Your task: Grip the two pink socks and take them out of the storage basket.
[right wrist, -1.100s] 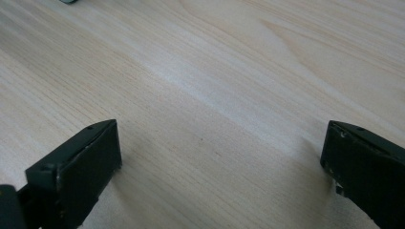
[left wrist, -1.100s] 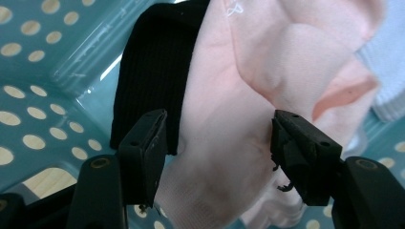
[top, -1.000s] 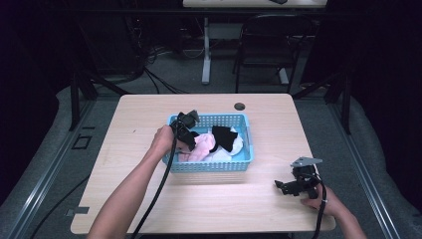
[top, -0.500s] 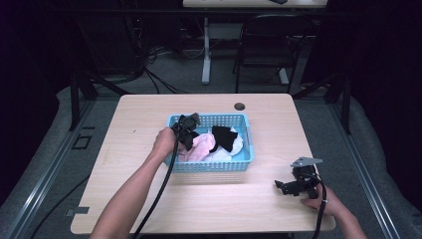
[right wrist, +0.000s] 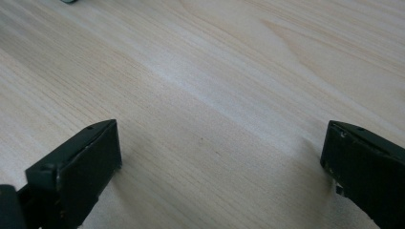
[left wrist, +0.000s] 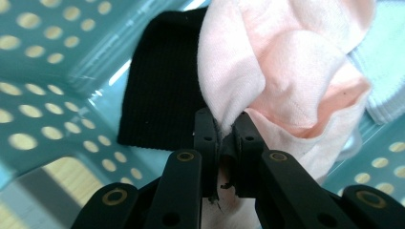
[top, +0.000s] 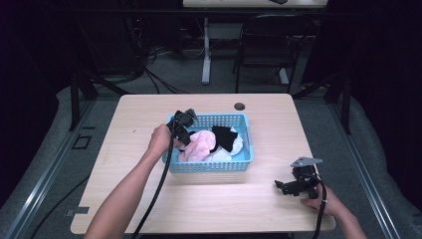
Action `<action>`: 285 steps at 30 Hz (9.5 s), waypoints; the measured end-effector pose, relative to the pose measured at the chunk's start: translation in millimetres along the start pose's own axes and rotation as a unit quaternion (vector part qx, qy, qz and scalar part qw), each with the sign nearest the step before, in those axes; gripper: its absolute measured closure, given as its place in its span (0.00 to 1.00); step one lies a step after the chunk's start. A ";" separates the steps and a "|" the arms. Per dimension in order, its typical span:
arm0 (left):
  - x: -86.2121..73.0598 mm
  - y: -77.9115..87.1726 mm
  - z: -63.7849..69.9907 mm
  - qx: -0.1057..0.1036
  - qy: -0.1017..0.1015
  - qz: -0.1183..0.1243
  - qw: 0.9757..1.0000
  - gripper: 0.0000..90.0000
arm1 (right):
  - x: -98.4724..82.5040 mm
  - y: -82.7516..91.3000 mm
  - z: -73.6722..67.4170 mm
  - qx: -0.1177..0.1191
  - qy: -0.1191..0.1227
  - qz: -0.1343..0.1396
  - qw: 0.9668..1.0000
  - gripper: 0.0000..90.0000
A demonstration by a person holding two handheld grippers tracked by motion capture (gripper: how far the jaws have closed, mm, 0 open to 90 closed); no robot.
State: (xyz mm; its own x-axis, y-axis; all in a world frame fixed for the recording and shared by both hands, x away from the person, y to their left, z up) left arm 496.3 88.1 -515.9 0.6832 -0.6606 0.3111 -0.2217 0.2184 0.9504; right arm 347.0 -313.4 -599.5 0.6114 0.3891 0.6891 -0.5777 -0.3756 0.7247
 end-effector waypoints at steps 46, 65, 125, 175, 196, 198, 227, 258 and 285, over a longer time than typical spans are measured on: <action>5.4 104.6 6.1 -0.023 -0.039 0.079 0.996 0.93 | 0.0 -0.1 0.1 0.000 0.000 0.001 1.000 0.00; -13.1 147.2 -12.2 -0.013 -0.025 0.114 0.993 0.93 | 0.0 0.0 0.1 0.000 0.000 0.000 1.000 0.00; -124.7 104.5 -108.5 0.005 0.135 0.080 0.988 0.92 | 0.0 0.0 0.0 0.000 0.000 0.000 1.000 0.00; -157.7 76.8 -111.2 -0.004 0.185 0.075 0.980 0.05 | 0.1 -0.1 -0.1 0.000 0.000 0.000 1.000 0.00; -106.9 111.5 -72.8 0.014 0.109 0.115 0.987 0.00 | 0.1 -0.2 0.0 0.000 0.000 0.000 1.000 0.00; -97.6 112.5 -64.9 0.014 0.096 0.113 0.989 0.00 | 0.1 -0.1 0.0 0.000 0.000 0.000 1.000 0.00; -14.6 45.7 13.2 -0.044 0.008 0.048 0.998 0.00 | 0.1 -0.2 0.0 0.000 0.001 0.001 1.000 0.00; 0.9 -27.0 29.8 -0.079 0.013 -0.042 0.996 0.51 | 0.0 0.0 0.0 0.000 0.001 0.000 1.000 0.00; -7.0 16.8 15.9 -0.067 -0.010 0.004 0.998 0.90 | 0.0 0.0 0.0 0.000 0.001 0.000 1.000 0.00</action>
State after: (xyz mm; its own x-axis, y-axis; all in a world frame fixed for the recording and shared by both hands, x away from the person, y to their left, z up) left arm 476.7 85.0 -502.1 0.6676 -0.6725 0.3196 -0.1309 0.3165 0.9395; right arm 347.0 -313.4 -599.5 0.6109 0.3900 0.6890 -0.5772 -0.3762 0.7248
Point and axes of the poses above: each handheld gripper's, and its own axes: y roughly backward along the jaws, x roughly out of its top, z roughly to its right, the point moved 2 cm from there along -y, roughly forward along the jaws, and after that the axes turned 2 degrees about z, right-handed, at the moved point
